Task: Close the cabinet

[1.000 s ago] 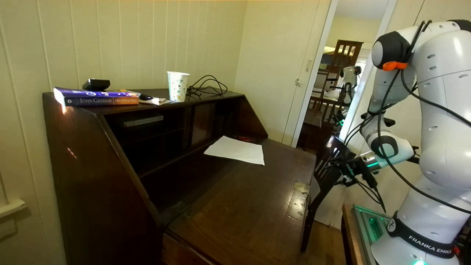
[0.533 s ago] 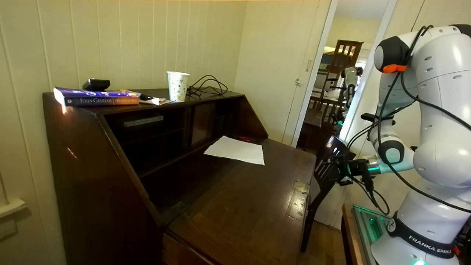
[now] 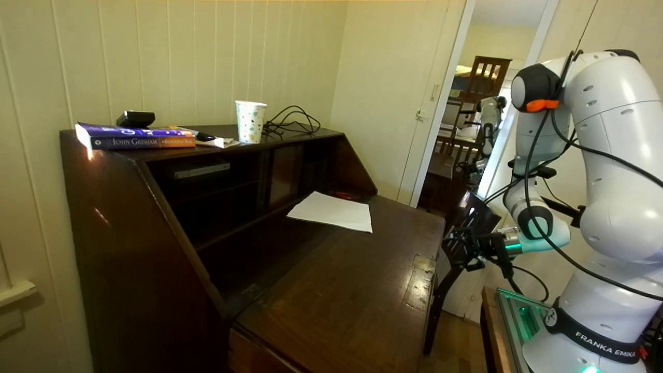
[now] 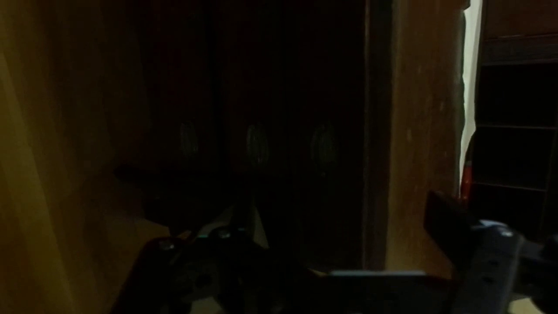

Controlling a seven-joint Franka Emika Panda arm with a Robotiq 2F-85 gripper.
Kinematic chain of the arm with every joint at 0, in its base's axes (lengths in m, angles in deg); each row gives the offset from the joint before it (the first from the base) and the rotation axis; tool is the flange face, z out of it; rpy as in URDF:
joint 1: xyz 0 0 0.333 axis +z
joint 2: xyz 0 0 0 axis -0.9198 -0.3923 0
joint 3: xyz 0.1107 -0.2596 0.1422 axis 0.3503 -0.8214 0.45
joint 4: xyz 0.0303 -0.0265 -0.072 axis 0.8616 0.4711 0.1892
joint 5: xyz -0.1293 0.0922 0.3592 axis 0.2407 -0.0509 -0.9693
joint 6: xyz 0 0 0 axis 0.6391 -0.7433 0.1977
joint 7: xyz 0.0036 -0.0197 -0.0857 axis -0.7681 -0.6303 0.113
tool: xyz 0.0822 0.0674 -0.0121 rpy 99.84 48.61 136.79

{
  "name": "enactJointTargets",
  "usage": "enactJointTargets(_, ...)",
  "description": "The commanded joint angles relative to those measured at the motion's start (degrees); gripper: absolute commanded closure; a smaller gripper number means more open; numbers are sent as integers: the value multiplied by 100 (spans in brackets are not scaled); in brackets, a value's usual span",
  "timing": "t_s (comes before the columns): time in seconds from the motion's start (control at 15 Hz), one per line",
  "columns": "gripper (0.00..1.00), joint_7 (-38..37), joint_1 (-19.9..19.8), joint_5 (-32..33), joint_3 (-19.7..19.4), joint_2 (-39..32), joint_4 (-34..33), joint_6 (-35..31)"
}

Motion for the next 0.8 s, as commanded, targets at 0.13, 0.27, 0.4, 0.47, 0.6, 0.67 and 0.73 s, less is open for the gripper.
enactJointTargets(0.13, 0, 155, -72, -345, 292, -345, -235, 155)
enactJointTargets(0.27, 0, 181, -88, -242, 286, -270, -215, 227)
enactJointTargets(0.4, 0, 258, -122, -120, 237, -162, -156, 405)
enactJointTargets(0.47, 0, 312, -152, -7, 193, -90, -107, 569)
enactJointTargets(0.6, 0, 394, -220, 243, 83, 19, -39, 946)
enactJointTargets(0.67, 0, 424, -265, 389, 22, 62, -30, 1162)
enactJointTargets(0.73, 0, 457, -318, 559, -50, 141, -7, 1388)
